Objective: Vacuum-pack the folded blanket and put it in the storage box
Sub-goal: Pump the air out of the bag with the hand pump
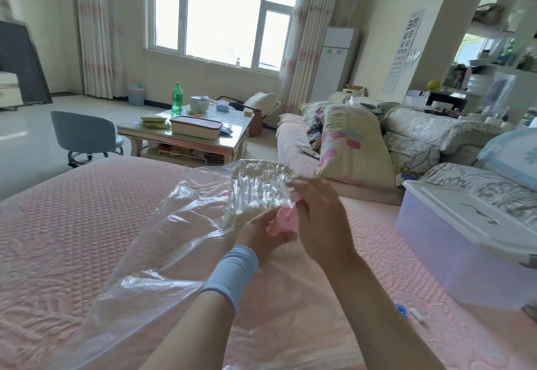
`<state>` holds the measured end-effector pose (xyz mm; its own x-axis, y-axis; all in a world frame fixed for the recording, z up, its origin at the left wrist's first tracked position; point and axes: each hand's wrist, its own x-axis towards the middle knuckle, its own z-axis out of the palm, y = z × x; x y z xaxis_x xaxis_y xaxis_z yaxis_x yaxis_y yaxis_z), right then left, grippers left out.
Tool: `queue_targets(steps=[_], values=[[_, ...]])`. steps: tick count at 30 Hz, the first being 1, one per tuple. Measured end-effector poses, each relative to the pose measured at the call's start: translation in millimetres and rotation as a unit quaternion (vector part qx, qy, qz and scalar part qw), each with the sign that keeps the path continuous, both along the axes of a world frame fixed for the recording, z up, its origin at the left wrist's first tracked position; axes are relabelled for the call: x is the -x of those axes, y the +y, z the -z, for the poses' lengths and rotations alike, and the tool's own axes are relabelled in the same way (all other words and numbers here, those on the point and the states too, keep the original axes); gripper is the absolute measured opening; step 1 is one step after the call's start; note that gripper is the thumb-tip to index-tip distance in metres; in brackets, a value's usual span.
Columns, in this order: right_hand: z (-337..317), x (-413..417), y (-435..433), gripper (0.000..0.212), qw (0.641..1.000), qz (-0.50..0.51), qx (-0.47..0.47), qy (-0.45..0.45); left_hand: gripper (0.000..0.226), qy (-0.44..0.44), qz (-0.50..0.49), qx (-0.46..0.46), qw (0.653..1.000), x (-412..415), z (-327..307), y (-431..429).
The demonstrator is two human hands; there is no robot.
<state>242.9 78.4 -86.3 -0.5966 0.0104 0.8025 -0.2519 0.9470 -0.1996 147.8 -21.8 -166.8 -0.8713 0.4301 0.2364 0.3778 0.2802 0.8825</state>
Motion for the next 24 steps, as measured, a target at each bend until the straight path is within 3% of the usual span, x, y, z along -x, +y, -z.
queue_targets(steps=[3,6,8,11,13,15,17,20,22,24], values=[[-25,-2,-1,0.026,0.984,-0.020,-0.007,0.179,0.057,-0.020,0.015,-0.017,1.000,6,2,1],[-18,-1,1,0.032,0.976,-0.006,0.013,0.215,0.052,-0.010,0.012,-0.011,1.000,6,5,4],[2,2,2,0.035,0.993,0.004,0.026,0.119,0.049,-0.007,0.009,-0.004,1.000,3,5,6],[30,5,3,0.039,0.993,0.018,0.044,-0.112,0.054,0.033,-0.029,0.034,0.998,0,6,6],[30,5,2,0.037,0.989,0.017,0.035,-0.143,0.055,0.043,-0.039,0.045,0.997,0,6,6],[12,2,-1,0.035,0.997,0.009,0.027,-0.073,0.051,0.020,-0.018,0.014,1.000,0,3,3],[-13,-1,-2,0.029,0.998,-0.005,0.012,0.066,0.049,-0.003,0.002,-0.009,1.000,2,1,0],[-35,-3,0,0.026,0.973,-0.026,0.010,0.228,0.050,-0.004,0.008,0.000,1.000,3,0,1],[-27,0,0,0.028,0.970,-0.010,0.021,0.243,0.049,-0.002,0.007,0.002,1.000,2,1,2],[-4,3,0,0.032,0.983,0.011,0.038,0.177,0.048,-0.002,0.010,0.005,1.000,-1,1,4]])
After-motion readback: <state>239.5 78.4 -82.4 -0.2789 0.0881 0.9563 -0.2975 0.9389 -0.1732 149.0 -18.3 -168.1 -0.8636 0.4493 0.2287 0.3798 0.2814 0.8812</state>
